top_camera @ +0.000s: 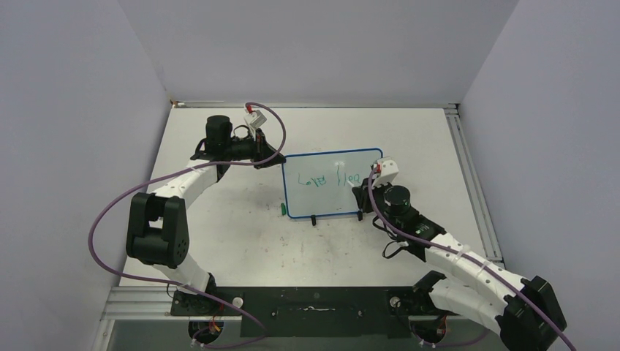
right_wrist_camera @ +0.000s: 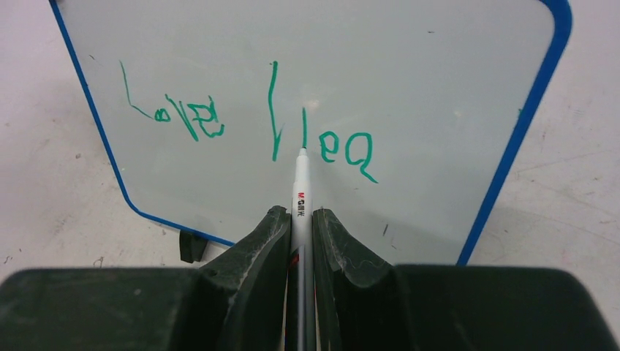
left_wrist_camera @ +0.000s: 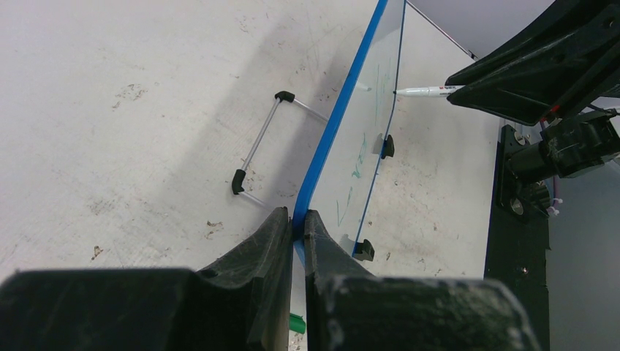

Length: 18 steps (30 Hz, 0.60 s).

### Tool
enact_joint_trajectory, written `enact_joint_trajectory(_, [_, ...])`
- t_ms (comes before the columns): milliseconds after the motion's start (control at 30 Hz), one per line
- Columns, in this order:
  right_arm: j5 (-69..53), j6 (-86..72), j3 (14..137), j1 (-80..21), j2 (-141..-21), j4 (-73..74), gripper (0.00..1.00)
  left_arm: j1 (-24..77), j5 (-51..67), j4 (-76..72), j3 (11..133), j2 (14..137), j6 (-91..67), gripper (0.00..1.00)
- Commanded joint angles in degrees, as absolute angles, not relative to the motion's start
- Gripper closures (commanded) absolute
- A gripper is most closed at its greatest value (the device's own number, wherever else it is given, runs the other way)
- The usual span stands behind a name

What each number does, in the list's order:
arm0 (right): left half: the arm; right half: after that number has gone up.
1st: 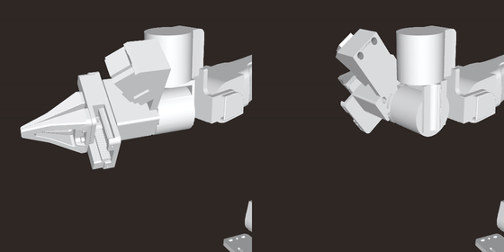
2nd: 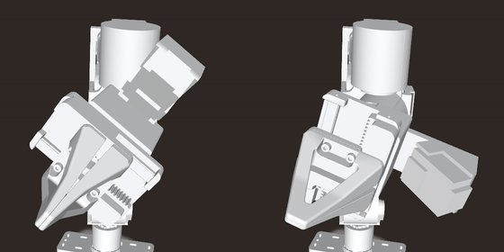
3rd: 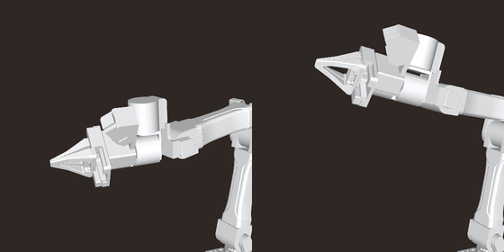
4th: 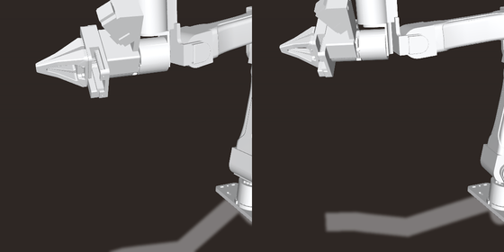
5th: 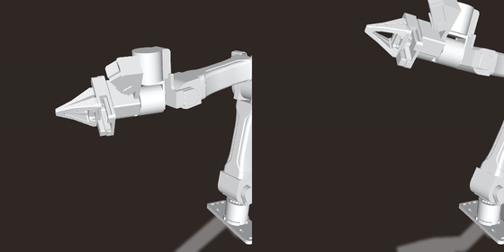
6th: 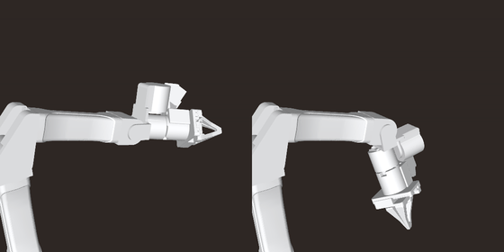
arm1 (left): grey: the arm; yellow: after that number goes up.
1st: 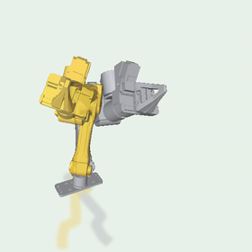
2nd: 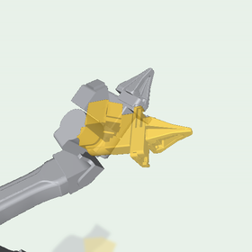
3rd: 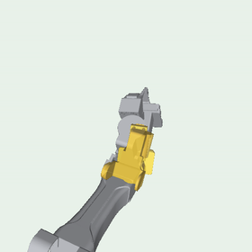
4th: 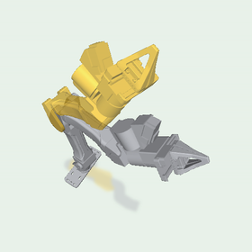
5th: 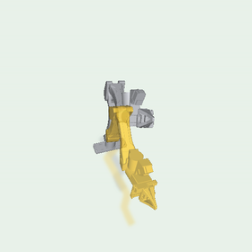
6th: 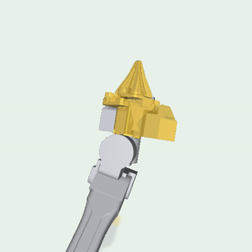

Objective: Write a sentence on the whiteboard

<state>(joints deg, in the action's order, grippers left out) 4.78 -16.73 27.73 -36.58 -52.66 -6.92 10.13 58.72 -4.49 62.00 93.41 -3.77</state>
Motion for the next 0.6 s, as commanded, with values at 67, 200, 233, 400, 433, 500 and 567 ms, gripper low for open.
enact_joint_trajectory(67, [3.88,-15.38,31.49,-38.44,-56.09,-14.91,0.95,10.36,57.9,-3.75,61.9,91.34,-2.55,1.0])
enact_joint_trajectory(200, [4.52,-15.03,31.69,-38.67,-57.82,-16.12,0.95,10.36,57.91,-3.89,61.89,91.32,-2.46,1.0])
enact_joint_trajectory(233, [4.67,-14.99,31.7,-38.75,-58.17,-16.31,0.95,10.33,57.91,-3.72,61.92,91.32,-2.46,1.0])
enact_joint_trajectory(400, [5.57,-14.64,31.64,-38.85,-59.46,-16.69,0.95,10.35,57.88,-3.67,61.97,91.41,-2.46,1.0])
enact_joint_trajectory(433, [5.68,-14.61,31.61,-38.85,-59.68,-16.85,0.95,10.35,57.98,-3.69,61.99,91.41,-2.46,1.0])
enact_joint_trajectory(500, [5.89,-14.52,31.43,-38.85,-60.08,-17.24,0.95,10.37,58.0,-3.68,62.02,91.38,-2.46,1.0])
enact_joint_trajectory(567, [5.98,-14.45,31.4,-38.92,-60.48,-17.55,0.95,10.37,58.01,-3.66,62.04,91.34,-2.46,1.0])
